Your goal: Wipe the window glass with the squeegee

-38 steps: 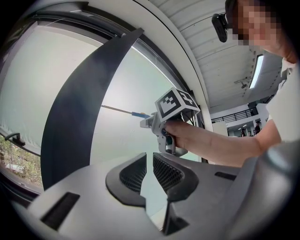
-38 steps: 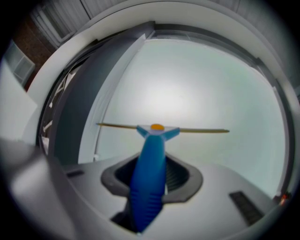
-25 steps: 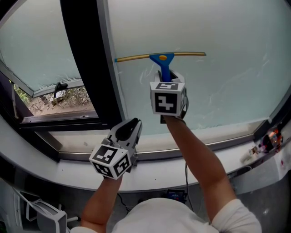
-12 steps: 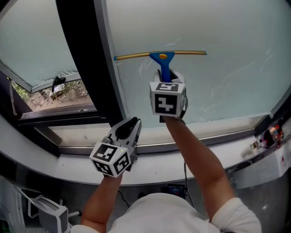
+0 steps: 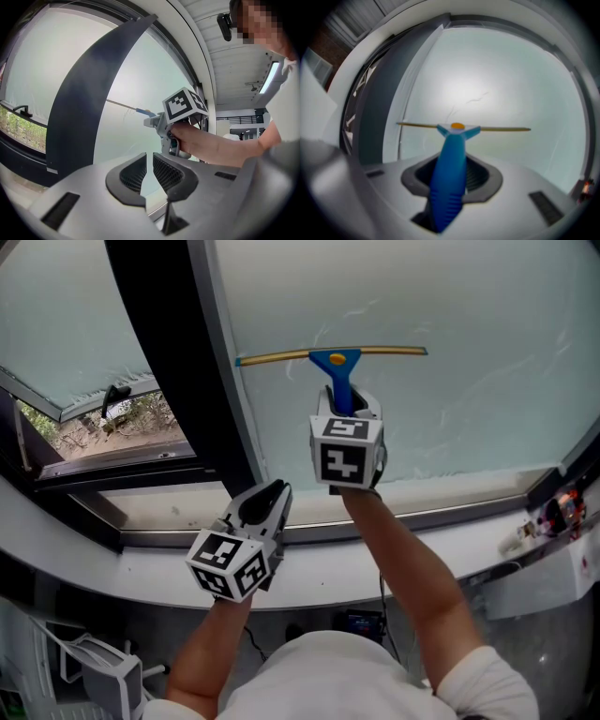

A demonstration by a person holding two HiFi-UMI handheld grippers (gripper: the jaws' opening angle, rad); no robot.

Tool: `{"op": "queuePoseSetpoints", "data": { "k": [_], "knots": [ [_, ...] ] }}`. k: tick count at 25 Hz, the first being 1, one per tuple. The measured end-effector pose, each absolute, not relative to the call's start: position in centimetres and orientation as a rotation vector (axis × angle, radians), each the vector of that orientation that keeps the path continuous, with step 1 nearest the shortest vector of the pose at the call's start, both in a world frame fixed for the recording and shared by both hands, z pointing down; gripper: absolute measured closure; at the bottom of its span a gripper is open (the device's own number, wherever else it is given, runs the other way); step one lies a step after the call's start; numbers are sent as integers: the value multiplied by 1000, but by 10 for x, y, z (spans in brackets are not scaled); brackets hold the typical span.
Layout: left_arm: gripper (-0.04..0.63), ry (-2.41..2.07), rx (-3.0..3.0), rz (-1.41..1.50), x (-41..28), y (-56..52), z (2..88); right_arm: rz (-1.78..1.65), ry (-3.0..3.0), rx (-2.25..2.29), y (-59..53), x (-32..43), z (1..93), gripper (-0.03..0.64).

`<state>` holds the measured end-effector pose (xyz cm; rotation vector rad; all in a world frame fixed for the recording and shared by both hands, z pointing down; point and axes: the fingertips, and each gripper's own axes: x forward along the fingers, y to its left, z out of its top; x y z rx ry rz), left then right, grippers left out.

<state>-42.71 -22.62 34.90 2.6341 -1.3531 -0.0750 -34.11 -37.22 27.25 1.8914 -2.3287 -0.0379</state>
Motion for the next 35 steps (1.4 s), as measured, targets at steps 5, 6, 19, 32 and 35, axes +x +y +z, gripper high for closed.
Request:
{"op": "queuePoseSetpoints", "data": {
  "k": [5,6,19,32,35],
  "knots": [
    [529,-1325,2618,-50,-424,-227,363,-42,-2321,1884,-372,-341,289,479],
    [529,-1319,2615,-45,-423,-227,365,-43,-2319,1882,-372,-341,292,479],
    [529,-1275,2554,14,-425,-227,405,29,-2326,1873,-371,-342,341,479],
    [529,-1244,2503,70,-430,-222,437,89,-2299,1851,-368,-341,395,480],
    [529,-1234,2497,76,-430,-220,442,93,-2301,1851,-368,-341,400,480]
  ]
}}
